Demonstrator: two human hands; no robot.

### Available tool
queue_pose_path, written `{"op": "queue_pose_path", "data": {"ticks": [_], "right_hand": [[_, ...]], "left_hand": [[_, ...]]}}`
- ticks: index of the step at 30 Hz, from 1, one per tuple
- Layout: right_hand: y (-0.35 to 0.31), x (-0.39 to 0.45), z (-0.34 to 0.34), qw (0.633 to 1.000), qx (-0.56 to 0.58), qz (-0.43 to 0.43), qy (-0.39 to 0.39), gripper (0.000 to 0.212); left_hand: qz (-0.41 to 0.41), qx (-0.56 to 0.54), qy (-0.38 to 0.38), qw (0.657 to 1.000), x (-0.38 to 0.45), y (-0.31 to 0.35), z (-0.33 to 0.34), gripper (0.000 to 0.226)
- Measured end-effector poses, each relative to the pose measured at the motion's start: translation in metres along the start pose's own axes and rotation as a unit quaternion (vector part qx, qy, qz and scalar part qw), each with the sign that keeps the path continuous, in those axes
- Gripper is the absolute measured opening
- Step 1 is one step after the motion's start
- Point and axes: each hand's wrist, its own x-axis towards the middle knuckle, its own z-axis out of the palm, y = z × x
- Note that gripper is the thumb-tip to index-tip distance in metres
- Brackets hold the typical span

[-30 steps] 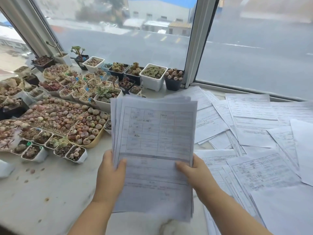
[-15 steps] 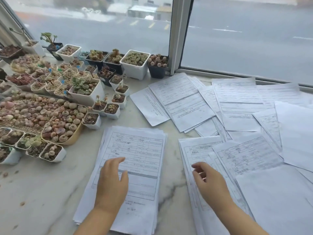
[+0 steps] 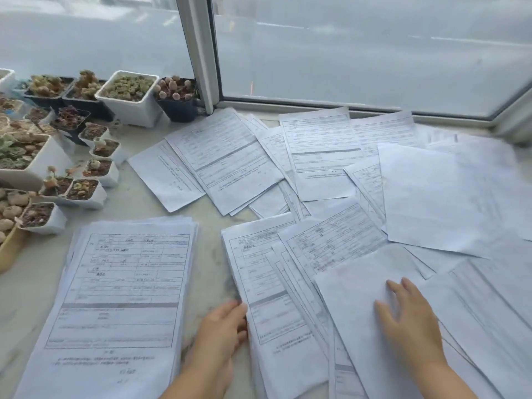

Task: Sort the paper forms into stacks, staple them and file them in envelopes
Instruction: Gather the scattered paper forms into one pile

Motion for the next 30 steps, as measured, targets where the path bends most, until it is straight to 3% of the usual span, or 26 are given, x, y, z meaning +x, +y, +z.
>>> {"op": "queue_pose_path", "data": {"ticks": [4, 7, 9, 12, 15, 19, 22, 24, 26, 30], "right_hand": [[0.001, -0.020, 0.005, 0.996, -0.036, -0.082, 0.002, 0.075], [0.001, -0.040, 0.015, 0.987, -0.036, -0.139, -0.071, 0.106], [-0.001, -0.046, 0.019, 0.979, -0.071, -0.162, -0.104, 0.114], [-0.001, -0.047, 0.023, 0.966, -0.144, -0.165, -0.141, 0.105], [0.002, -0.044, 0.025, 0.965, -0.157, -0.168, -0.122, 0.090], [-0.001, -0.041, 0.022, 0.964, -0.149, -0.185, -0.116, 0.083], [-0.004, -0.041, 0.019, 0.962, -0.157, -0.194, -0.107, 0.074], [-0.008, -0.040, 0.006, 0.970, -0.125, -0.187, -0.091, 0.052], [-0.007, -0.035, -0.002, 0.969, -0.132, -0.191, -0.086, 0.042], [0.001, -0.047, -0.006, 0.970, -0.139, -0.161, -0.122, 0.063]], "left_hand": [[0.030, 0.059, 0.004, 0.998, 0.002, -0.010, 0.026, 0.012], [0.058, 0.096, 0.006, 0.994, -0.001, -0.018, 0.045, 0.015], [0.080, 0.162, 0.007, 0.984, 0.000, -0.027, 0.056, 0.016], [0.105, 0.258, 0.032, 0.960, -0.001, -0.027, 0.063, 0.011], [0.157, 0.291, 0.063, 0.941, -0.009, -0.002, 0.046, 0.019], [0.219, 0.224, 0.166, 0.935, -0.014, 0.045, -0.009, 0.006], [0.240, 0.095, 0.211, 0.943, -0.009, 0.074, -0.054, 0.013], [0.215, 0.047, 0.180, 0.959, -0.003, 0.083, -0.071, 0.010], [0.172, 0.027, 0.110, 0.978, 0.004, 0.080, -0.078, 0.013], [0.114, 0.064, 0.023, 0.991, 0.012, 0.051, -0.060, 0.021]]}}
